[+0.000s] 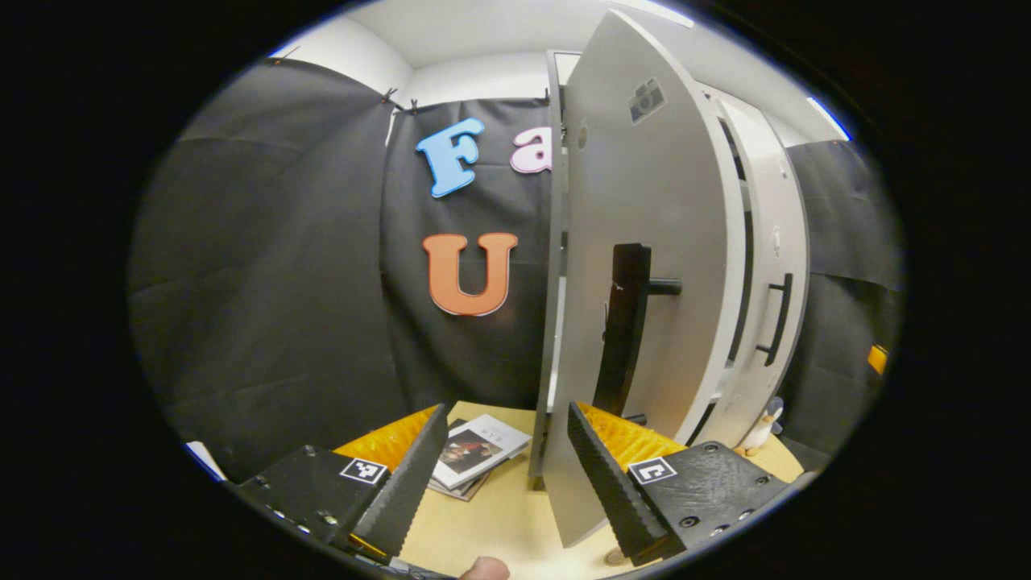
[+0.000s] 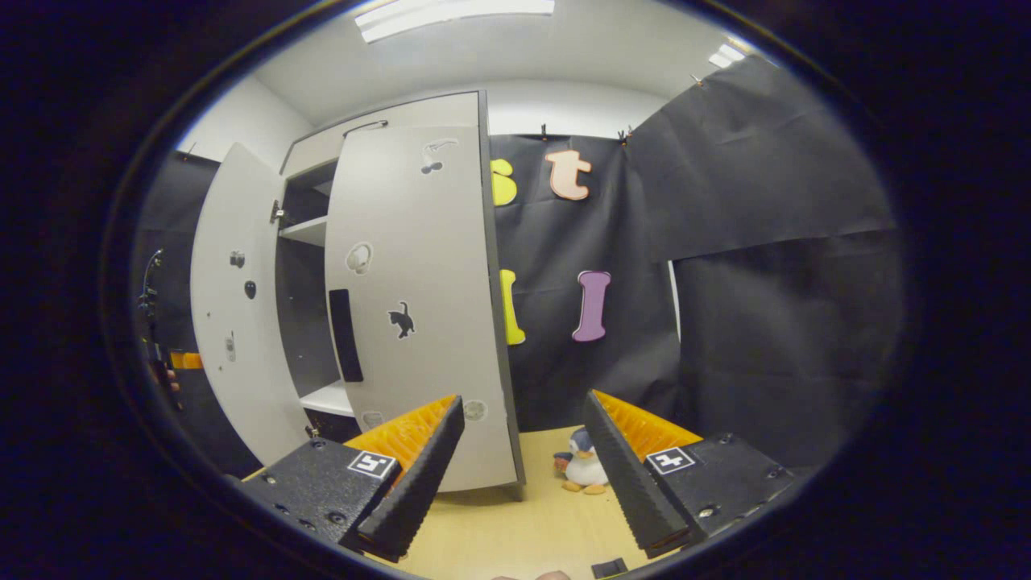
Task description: Grasp the bottle in the cabinet with the left hand and place it on the coaster, then close the right door with the right hand and the left door with the left hand.
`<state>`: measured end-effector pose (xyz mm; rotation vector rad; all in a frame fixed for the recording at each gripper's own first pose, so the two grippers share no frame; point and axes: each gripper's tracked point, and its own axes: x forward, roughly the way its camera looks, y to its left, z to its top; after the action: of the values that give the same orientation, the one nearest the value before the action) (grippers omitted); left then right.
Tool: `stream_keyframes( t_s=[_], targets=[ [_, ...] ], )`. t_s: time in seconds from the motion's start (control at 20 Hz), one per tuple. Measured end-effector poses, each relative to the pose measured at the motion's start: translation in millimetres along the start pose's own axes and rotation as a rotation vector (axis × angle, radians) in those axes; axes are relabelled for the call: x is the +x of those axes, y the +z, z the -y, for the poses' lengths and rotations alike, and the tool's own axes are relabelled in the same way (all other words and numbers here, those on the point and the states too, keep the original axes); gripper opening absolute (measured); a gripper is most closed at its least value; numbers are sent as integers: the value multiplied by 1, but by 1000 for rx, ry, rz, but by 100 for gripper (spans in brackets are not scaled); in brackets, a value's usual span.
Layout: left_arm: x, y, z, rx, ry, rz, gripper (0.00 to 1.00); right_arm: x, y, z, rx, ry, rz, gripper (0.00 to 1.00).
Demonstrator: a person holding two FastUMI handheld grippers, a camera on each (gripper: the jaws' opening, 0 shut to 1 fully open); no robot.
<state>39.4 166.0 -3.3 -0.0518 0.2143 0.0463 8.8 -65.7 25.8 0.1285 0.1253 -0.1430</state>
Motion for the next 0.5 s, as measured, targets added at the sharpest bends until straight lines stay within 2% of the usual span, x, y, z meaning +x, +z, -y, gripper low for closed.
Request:
stream_keyframes(
  t_s=[0.05, 0.1, 0.15, 0.2, 0.3, 0.35, 0.5],
  targets=[
    [-1, 0, 5, 4, -9, 1, 100, -1, 1, 3, 1, -5, 1, 94],
    [1, -1, 11, 6, -18, 1, 100, 0, 1, 6, 2, -7, 3, 98],
    [1, -2, 16, 10, -27, 2, 100, 1, 2, 7, 3, -8, 5, 98],
    [2, 0, 19, 13, -40, 3, 100, 0, 2, 10, 2, -11, 6, 94],
    [3, 0, 36, 17, -82, 6, 91, 1, 1, 14, 1, -17, 4, 94],
    [6, 1, 48, 19, -107, 10, 87, 0, -2, 17, -3, -21, -3, 98],
    [10, 2, 79, 37, -171, 20, 97, -1, -2, 27, -18, -38, -4, 94]
  ],
)
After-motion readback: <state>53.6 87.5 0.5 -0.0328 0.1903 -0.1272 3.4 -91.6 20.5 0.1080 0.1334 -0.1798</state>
